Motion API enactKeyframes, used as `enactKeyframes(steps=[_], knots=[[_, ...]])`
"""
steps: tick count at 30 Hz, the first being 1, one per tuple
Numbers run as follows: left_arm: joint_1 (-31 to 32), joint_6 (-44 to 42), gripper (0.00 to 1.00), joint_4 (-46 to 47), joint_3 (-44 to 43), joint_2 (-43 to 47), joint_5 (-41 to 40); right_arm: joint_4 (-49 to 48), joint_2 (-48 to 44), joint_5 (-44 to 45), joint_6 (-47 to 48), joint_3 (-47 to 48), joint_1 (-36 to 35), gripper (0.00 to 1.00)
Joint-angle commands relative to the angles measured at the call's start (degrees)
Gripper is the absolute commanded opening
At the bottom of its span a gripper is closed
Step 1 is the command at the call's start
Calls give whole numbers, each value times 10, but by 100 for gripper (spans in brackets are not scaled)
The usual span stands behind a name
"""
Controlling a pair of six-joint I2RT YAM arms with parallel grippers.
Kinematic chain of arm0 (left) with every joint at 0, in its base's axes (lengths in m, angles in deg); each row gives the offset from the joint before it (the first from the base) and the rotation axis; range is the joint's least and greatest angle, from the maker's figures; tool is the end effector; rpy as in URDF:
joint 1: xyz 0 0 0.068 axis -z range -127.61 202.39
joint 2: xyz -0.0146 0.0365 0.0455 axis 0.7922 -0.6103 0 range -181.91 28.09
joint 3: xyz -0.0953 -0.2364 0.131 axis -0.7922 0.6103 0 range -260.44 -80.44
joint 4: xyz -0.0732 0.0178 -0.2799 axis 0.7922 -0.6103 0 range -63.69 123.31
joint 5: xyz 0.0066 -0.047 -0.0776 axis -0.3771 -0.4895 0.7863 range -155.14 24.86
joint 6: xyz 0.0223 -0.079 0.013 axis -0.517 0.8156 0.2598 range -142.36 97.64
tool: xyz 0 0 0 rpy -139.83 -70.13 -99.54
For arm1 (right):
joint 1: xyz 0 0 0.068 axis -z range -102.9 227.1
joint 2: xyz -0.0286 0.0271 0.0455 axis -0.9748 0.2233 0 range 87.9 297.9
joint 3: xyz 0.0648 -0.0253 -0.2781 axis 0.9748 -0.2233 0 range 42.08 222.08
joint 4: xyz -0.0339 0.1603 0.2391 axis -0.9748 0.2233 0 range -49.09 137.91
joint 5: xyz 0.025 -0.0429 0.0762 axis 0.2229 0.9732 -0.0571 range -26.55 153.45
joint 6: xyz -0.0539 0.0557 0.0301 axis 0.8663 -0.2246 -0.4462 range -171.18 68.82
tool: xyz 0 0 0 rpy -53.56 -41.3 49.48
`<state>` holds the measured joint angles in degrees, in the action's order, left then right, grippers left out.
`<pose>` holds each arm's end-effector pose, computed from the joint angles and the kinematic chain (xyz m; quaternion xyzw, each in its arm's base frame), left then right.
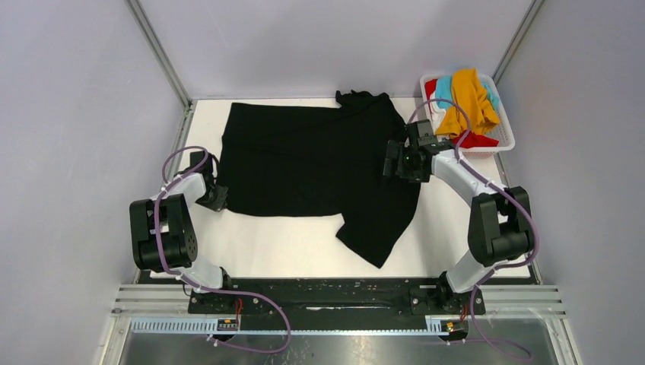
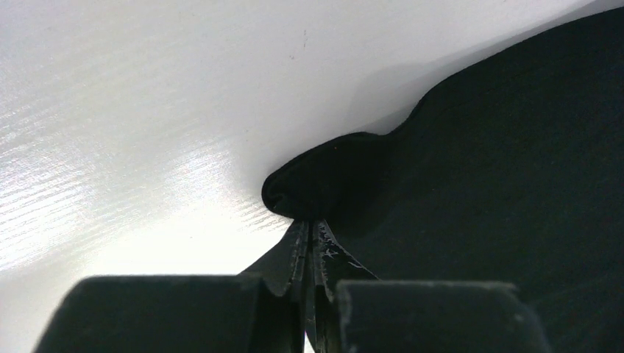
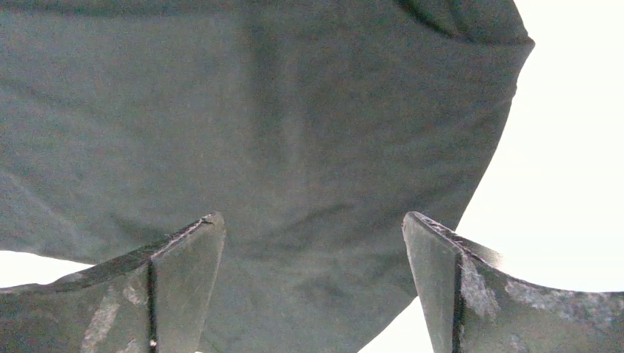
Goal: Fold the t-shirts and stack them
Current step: Grab the side of the flattened tshirt closest away from the robot with both arms
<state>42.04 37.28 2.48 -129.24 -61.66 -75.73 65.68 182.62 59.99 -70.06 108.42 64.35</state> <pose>0.3039 0.0690 0.1186 -0.5759 0.7970 0.0170 0.1813 0.3905 0.0929 0.1957 0.0412 0.9475 0.1137 0.2961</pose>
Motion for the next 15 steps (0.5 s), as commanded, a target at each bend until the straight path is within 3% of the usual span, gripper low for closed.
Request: enactKeyframes(steps=[1,6,9,15], knots=[[0,1,0,3,-6,13,-11,61,-56,39,54,-18,-76,99],[0,-14,0,4,15,45,-16,152,-92,70,147,-55,-237,97],[0,-23,0,6,27,60,-15,192,-96,43,162,-74,-314,93],[0,-35,0,5,35,80,-25,205,-48,-14,154,-66,-408,86]])
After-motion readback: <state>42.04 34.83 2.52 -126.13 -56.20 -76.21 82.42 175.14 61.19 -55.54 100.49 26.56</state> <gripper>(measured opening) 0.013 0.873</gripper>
